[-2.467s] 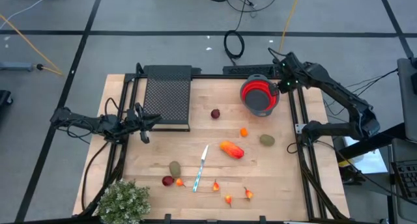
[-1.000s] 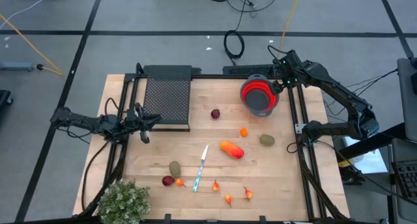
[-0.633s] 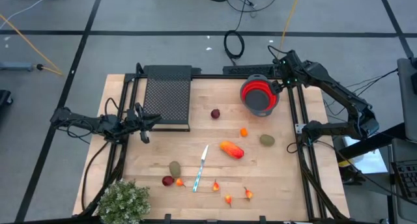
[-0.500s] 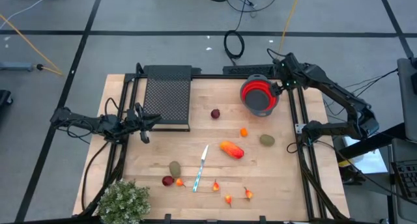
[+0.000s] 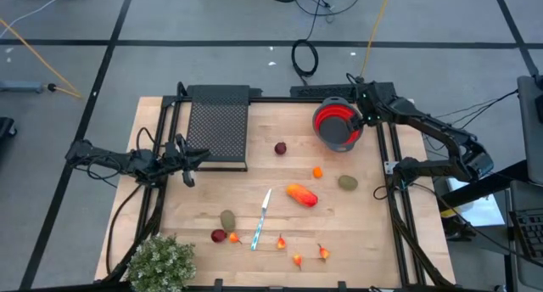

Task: Pick & Place Fruit
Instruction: Put the red strainer bowl on the shelf

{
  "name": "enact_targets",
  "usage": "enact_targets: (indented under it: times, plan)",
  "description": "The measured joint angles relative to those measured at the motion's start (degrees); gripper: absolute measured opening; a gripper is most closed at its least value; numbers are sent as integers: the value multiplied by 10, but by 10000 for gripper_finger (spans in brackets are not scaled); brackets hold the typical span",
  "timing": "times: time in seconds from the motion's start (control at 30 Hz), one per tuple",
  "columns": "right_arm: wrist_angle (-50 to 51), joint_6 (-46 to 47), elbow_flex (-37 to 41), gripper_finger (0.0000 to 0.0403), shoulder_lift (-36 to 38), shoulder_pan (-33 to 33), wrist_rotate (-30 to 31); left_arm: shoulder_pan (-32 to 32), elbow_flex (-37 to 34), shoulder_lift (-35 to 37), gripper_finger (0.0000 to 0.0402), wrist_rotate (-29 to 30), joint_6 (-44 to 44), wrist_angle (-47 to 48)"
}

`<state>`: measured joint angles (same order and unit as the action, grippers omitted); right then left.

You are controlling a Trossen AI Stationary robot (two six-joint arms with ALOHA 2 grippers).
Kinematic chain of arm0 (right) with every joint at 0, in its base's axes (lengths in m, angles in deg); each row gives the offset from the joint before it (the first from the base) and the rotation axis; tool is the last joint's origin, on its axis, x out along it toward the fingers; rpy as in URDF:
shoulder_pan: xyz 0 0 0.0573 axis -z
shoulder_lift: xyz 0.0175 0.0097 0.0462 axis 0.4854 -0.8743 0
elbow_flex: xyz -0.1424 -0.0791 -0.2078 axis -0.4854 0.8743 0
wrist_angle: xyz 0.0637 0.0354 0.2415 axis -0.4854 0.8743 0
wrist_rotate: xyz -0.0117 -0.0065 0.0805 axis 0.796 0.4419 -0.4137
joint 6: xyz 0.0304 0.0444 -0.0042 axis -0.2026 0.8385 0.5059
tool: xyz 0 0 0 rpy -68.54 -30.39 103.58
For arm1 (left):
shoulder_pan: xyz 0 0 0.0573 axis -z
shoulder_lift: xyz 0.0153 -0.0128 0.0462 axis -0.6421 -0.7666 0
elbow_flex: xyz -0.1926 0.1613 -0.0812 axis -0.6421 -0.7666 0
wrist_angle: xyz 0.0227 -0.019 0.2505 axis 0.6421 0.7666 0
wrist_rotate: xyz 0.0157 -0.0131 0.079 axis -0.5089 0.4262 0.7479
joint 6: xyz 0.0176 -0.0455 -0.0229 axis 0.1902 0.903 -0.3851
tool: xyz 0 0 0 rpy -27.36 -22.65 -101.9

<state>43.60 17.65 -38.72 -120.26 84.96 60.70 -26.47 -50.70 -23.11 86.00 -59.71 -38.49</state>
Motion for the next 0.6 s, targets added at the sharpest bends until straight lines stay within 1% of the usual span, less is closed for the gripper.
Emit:
enact_targets:
  times: [0.13,0.4,0.5,0.6]
  plan:
    - [-16,3,23,293,0,0,0,0,0,0,51,0,0,0]
    - [-63,38,66,291,0,0,0,0,0,0,51,0,0,0]
    - [-75,39,70,280,0,0,0,0,0,0,51,0,0,0]
    - [-84,48,74,256,0,0,0,0,0,0,51,0,0,0]
